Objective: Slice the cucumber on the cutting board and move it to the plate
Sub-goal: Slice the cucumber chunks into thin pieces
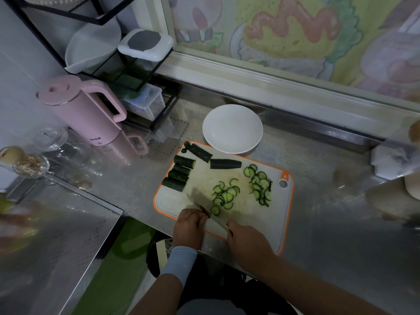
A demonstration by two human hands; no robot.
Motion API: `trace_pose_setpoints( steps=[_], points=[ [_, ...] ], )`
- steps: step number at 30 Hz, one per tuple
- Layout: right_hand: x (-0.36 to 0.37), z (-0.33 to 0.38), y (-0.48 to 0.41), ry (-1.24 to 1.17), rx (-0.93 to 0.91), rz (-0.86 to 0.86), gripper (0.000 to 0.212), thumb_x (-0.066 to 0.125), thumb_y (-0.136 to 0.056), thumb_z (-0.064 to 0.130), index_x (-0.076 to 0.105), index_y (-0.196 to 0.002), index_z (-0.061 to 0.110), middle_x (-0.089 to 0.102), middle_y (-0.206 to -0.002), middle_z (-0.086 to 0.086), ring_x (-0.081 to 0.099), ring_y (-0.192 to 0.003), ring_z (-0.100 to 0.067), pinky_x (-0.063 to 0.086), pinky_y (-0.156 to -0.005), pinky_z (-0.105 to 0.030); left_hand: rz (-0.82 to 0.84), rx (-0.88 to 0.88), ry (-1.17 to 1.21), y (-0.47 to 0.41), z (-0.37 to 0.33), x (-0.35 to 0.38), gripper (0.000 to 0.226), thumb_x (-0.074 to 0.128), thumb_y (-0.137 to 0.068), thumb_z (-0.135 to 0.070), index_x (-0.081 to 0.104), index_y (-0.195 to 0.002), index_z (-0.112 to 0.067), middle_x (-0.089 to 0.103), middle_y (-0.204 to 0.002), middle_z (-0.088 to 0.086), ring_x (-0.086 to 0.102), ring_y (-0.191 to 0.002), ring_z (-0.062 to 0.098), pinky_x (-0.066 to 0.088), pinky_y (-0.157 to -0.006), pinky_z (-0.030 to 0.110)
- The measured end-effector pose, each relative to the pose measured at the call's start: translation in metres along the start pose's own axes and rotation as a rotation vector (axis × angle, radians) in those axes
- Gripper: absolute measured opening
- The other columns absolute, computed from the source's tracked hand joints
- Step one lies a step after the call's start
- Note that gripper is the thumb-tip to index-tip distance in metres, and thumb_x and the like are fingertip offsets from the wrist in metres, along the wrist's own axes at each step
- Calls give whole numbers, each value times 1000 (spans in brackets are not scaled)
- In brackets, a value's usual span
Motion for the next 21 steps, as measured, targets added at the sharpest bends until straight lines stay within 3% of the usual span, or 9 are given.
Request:
trace_pose_setpoints(
  steps=[5,9,14,17,21],
  points=[
    [3,1,-1,-10,-9,29,22,33,-100,27,49,-111,17,62,-85,-6,59,-77,-25,30,-60,-30,3,9,0,0,2,0,34,47,-84,-36,74,-78,-17,67,-82,0,46,-85,11,36,-77,17],
    [9,4,-10,32,-91,8,18,54,-89,22,54,-104,13,64,-78,-5,63,-69,-25,33,-54,-28,-1,-2,0,0,1,0,32,48,-83,-34,74,-76,-16,66,-79,1,48,-84,12,37,-75,19],
    [9,13,-29,-2,-18,70,20,37,-98,25,49,-111,14,64,-94,-9,60,-85,-29,32,-61,-31,21,3,8,0,2,2,25,53,-82,-31,72,-78,-15,64,-80,1,47,-85,14,41,-77,23],
    [1,9,-33,-74,-5,62,21,38,-99,29,51,-107,15,64,-92,-10,59,-83,-30,34,-61,-31,15,10,4,-3,-4,1,10,66,-75,-21,70,-77,-12,61,-79,3,44,-84,16,36,-76,21],
    [-15,-10,-30,-110,40,57,22,39,-99,31,54,-99,16,63,-86,-8,58,-76,-26,33,-59,-29,54,-48,-2,-8,-9,4,8,66,-76,-20,68,-79,-13,61,-80,4,49,-83,21,39,-74,26]
  ],
)
Point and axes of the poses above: each hand's wrist, its own y-axis away from the middle knuckle, its own x-axis out of the palm, z = x × y, the point moved 3 cm from there along -y, towards the middle knuckle
